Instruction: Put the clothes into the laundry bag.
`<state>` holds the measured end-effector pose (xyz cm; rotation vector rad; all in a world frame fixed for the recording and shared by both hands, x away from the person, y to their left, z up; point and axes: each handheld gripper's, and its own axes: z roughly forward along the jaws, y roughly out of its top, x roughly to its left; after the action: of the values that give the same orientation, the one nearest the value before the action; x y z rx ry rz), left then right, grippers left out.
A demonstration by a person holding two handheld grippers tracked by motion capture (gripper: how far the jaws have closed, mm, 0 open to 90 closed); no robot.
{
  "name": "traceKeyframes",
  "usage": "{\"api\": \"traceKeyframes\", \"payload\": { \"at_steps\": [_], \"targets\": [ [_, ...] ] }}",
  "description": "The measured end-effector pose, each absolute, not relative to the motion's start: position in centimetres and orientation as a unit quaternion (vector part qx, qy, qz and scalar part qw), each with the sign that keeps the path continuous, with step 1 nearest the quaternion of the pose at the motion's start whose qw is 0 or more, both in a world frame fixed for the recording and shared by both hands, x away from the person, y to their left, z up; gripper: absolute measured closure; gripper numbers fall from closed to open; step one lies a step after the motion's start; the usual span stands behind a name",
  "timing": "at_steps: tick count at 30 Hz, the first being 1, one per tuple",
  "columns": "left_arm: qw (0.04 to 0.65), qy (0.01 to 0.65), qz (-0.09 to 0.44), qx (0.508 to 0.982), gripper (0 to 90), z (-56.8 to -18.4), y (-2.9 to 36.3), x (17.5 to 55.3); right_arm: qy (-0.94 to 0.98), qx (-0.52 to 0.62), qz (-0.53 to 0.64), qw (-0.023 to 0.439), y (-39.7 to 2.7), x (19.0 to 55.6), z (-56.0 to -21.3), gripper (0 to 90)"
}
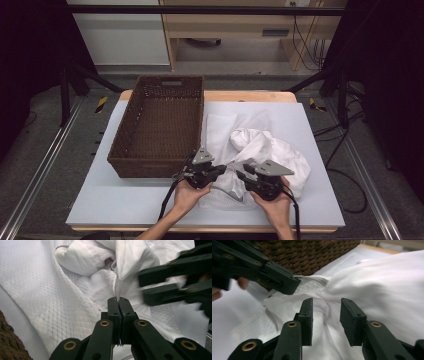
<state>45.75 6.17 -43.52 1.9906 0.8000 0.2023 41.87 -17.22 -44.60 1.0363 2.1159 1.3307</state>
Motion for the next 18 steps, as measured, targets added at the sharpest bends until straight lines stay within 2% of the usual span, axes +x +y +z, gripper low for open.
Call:
{"api": "traceKeyframes", "payload": {
  "at_steps": [5,8,11,13,15,16,18],
  "targets": [
    [0.472,0.326,0.083,0.815,88.8,-43.6,6.0,45.7,0.740,0.410,0.456,0.276,-21.8,40.2,-42.9,55.1],
    [0.470,0.325,0.083,0.817,88.8,-43.7,5.9,45.7,0.729,0.430,0.465,0.261,-22.9,40.6,-43.4,53.2],
    [0.469,0.324,0.083,0.817,88.8,-43.7,5.8,45.7,0.750,0.415,0.446,0.257,-21.2,41.5,-44.2,53.3],
    [0.469,0.325,0.084,0.817,88.8,-43.7,5.9,45.7,0.754,0.409,0.441,0.264,-20.4,42.3,-44.5,62.1],
    [0.470,0.326,0.083,0.816,88.8,-43.6,5.9,45.8,0.756,0.415,0.433,0.263,-20.0,43.2,-44.5,81.9],
    [0.470,0.327,0.083,0.816,88.8,-43.6,6.0,45.8,0.753,0.413,0.440,0.264,-20.1,43.2,-44.3,88.2],
    [0.472,0.329,0.081,0.814,88.8,-43.5,6.0,45.9,0.752,0.401,0.445,0.275,-20.0,42.4,-43.5,90.0]
  ]
}}
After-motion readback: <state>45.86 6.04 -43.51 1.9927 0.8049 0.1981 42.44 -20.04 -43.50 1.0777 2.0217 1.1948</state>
